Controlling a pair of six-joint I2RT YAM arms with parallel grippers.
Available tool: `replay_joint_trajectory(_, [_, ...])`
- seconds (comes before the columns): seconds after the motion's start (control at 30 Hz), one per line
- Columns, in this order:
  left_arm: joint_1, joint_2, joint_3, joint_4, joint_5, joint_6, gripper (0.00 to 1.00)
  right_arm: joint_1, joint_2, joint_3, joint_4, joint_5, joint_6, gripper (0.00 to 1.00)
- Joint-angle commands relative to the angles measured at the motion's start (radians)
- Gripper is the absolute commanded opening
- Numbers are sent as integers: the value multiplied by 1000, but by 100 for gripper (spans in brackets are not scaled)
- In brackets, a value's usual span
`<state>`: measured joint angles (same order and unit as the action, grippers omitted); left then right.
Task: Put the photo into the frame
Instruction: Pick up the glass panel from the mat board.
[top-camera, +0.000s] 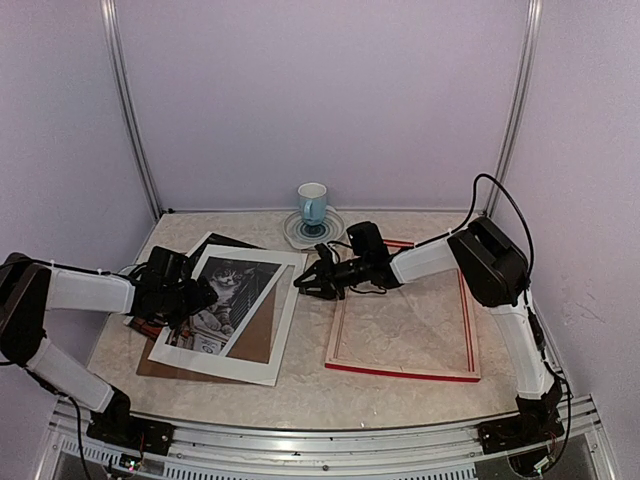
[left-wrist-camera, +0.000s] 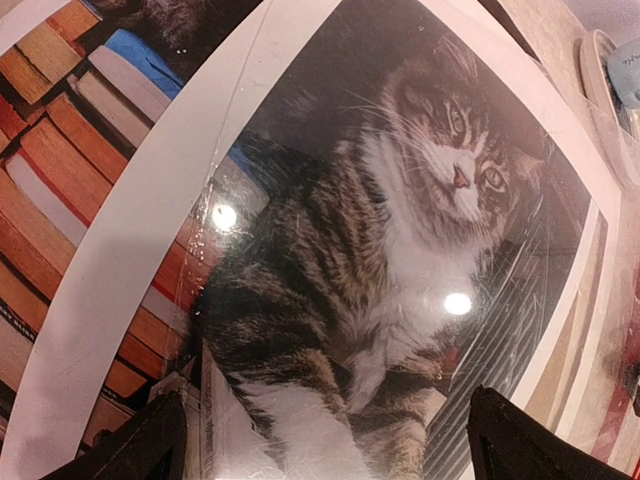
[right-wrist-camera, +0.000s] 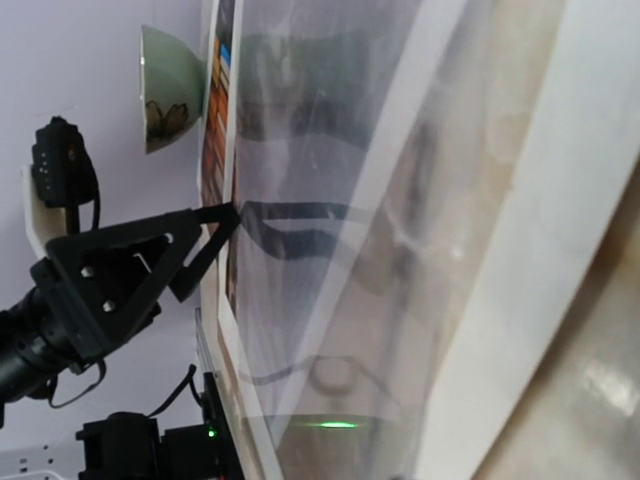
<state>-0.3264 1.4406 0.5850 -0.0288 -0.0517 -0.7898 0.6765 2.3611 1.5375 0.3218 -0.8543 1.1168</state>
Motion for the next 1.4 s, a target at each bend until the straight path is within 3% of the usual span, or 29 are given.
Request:
replay_joint_trajectory(0.0, [-11,5,-13,11,19,-17,96,-3,4,-14,50,-31,14,30])
replay_joint_trajectory(0.4, [-16,8,-10,15,24,-20,96,15,41,-6,92,-37,46,23])
replay_joint_trajectory(0.5, [-17,5,-11,16,26,-20,96,16,42,-1,91,-37,46,14])
replay_joint_trajectory(0.67, [-16,0,-12,18,24,-19,96,16,38,0,80,-29,37,11])
replay_joint_trajectory(0.8, [-16,1,-16,21,28,-20,96,16,36,-9,82,-29,34,1])
replay_joint_trajectory(1.37, [-16,-60,-18,-1,17,-21,96,6,-40,-90,106,-11,22,0])
